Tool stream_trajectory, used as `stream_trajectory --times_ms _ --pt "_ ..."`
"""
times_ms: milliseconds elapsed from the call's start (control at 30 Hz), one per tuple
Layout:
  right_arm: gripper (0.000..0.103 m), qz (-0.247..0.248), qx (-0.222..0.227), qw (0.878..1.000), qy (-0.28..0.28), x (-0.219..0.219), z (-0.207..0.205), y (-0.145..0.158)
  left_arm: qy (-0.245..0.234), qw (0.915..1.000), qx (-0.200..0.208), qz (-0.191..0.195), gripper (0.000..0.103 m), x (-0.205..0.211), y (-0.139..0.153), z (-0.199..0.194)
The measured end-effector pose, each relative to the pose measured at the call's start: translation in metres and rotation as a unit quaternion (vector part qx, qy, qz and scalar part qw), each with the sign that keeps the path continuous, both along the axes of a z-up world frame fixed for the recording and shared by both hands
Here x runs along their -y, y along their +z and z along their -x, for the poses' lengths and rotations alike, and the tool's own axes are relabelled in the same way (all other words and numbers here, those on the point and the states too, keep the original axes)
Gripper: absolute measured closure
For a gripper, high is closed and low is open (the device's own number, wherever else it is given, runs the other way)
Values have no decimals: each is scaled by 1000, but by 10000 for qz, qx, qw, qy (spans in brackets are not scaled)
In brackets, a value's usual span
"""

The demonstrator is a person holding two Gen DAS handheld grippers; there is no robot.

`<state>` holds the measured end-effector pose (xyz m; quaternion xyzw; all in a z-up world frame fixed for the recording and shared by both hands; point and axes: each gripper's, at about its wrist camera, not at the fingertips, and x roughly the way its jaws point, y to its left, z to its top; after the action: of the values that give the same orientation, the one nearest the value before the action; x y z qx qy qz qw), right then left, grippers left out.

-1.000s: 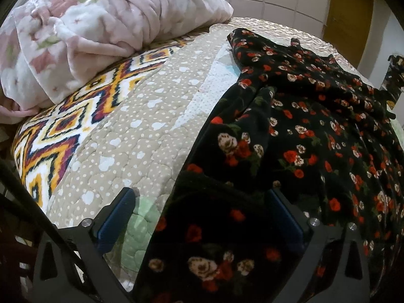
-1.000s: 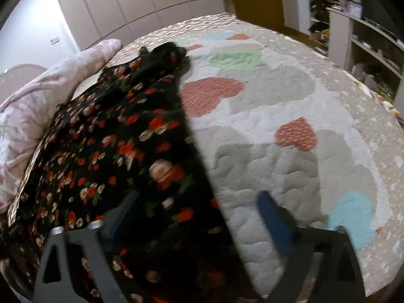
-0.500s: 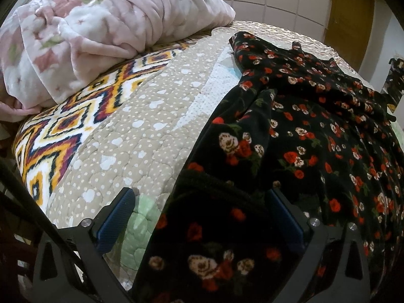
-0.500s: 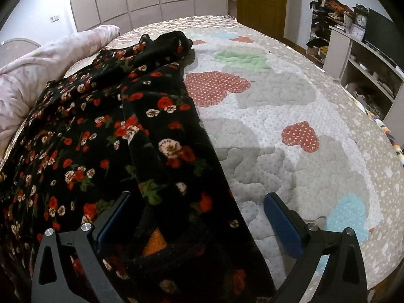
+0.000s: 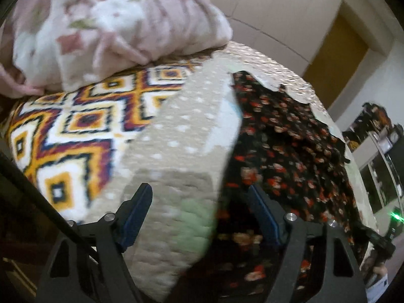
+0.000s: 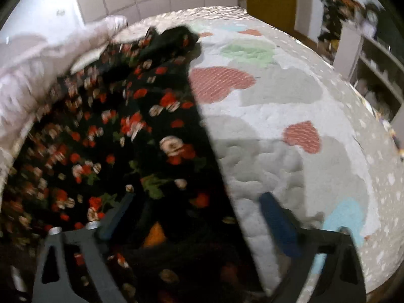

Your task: Fold large clothes

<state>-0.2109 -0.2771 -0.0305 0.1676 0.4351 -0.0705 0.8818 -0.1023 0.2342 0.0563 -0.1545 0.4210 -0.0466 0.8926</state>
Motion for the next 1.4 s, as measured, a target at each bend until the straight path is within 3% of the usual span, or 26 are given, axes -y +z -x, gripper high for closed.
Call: stream_trajectory --times_ms 67,167,300,433,733,767,833,933,1000,1167,1233,1267,1400 --pt "19 -500 210 9985 -96 18 15 6 -181 9993 -228 244 26 -9 -11 -7" --pt "18 -850 191 9961 -116 36 30 7 -456 9953 -511 691 26 -8 -32 -12" --pt "19 -1179 50 9930 -52 42 39 -2 -648 9945 -390 729 24 8 -37 -6" --pt "19 -1269 75 9918 -85 40 47 -3 -1057 9869 -455 1130 24 22 -40 -4" --pt "21 -1630 -125 9853 497 18 73 -16 -1566 9813 -373 1057 25 51 -43 26" --pt "24 -1674 -163 9840 585 15 77 -19 -1571 9810 -380 1078 28 51 -43 29" --pt "41 -1792 -273 9811 680 10 81 -26 -1556 9800 -436 1163 35 47 -44 31" --pt "59 -2039 -307 9760 707 8 86 -35 -1478 9791 -517 1298 48 40 -47 34" --pt "60 -2091 -294 9750 692 8 86 -36 -1437 9792 -547 1321 56 36 -47 35" --pt "64 -1931 -350 9772 805 1 85 -32 -1427 9818 -601 1096 57 41 -47 37" --pt "74 -1876 -398 9779 828 -2 85 -30 -1390 9850 -631 806 74 46 -45 38" --pt "76 -1840 -427 9784 846 -3 84 -29 -1342 9866 -668 650 88 46 -43 38" --pt "81 -1826 -396 9771 1021 -8 88 -6 -1229 9821 -610 1290 92 24 -22 42"
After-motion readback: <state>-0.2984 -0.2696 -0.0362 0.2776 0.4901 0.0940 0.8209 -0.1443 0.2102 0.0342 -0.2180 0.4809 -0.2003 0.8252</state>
